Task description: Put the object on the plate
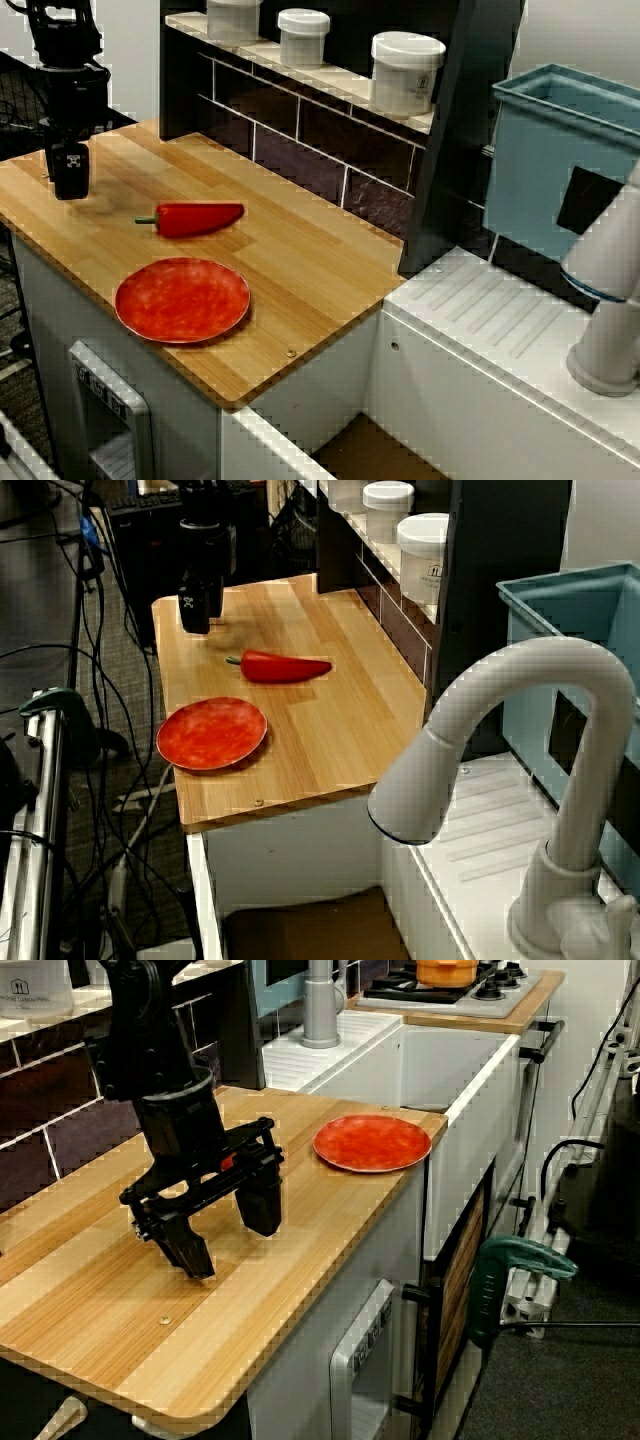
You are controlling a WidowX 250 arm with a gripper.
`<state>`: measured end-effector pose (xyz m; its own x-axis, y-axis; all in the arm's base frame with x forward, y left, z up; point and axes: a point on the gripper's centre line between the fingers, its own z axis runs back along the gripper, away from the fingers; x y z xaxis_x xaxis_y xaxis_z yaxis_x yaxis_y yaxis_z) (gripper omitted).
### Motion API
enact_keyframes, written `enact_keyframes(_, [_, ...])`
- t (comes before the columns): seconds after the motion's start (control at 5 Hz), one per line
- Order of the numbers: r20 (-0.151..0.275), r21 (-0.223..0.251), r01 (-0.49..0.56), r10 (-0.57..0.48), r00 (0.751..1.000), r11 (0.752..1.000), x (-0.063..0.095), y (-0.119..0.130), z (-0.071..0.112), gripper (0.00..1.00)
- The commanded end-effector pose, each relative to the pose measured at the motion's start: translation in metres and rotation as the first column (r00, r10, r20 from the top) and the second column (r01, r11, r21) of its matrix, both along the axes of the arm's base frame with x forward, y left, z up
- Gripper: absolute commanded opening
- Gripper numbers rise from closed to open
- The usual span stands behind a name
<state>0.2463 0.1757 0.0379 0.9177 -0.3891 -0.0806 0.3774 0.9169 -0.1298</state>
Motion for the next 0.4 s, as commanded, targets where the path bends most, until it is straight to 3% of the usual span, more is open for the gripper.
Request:
enact_keyframes(0.0, [0.000,0.000,0.000,0.000,1.000,1.000,0.000,0.000,0.000,1.00])
enact_keyframes(0.2, [-0.038,0.006,0.013,-0.013,0.999,1.000,-0.001,-0.020,0.010,1.00])
